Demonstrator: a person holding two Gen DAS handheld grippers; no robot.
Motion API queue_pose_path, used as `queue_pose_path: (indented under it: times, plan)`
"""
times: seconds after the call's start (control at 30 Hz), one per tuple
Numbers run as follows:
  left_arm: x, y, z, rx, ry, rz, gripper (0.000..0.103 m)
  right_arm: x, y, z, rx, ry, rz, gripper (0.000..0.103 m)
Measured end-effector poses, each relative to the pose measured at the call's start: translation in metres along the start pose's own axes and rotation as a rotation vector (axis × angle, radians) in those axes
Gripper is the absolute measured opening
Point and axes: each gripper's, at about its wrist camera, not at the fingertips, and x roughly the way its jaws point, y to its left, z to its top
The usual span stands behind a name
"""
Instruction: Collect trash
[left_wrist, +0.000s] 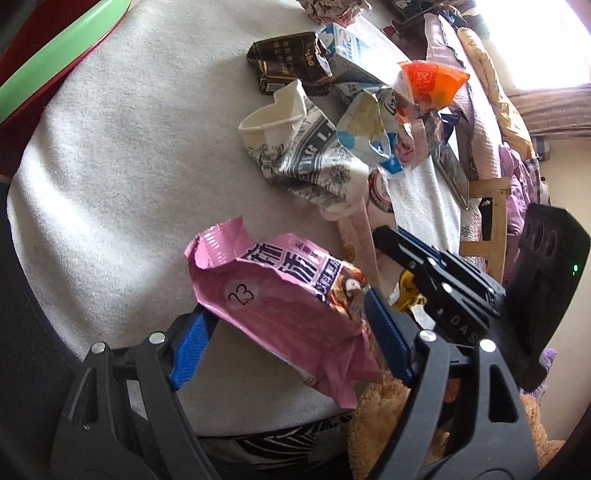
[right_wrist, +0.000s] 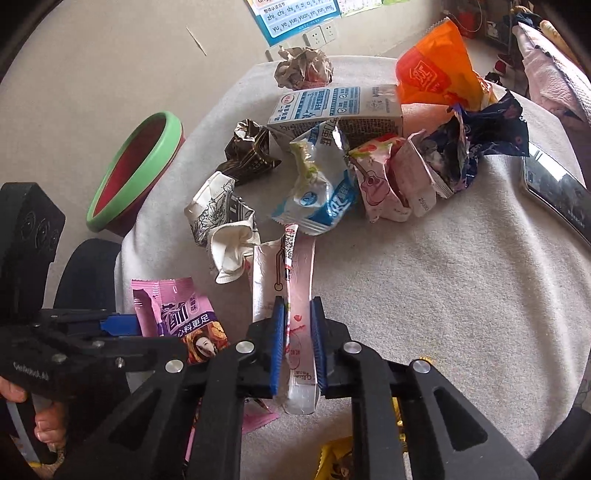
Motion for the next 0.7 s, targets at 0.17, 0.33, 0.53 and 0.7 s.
queue_pose_path:
  times: [0.17,0.33,0.53,0.7]
  plan:
    - [-0.001,0.004,0.007,0.024,-0.01,-0.004,0.049,-0.01,-0.01,0.001,0.046,-0.036,0.0,0.013]
    - [-0.02,0.009,0.024,0.09,-0.081,0.066,0.047,-0.012,-0.011,0.002,0.06,-0.047,0.006,0.013]
    - [-0.03,0.014,0.052,0.161,-0.131,0.156,0.051,-0.007,-0.004,0.001,0.052,-0.033,0.028,0.017]
    - [-0.037,0.018,0.043,0.108,-0.182,0.144,0.07,-0.011,-0.006,-0.001,0.076,-0.046,0.038,0.042]
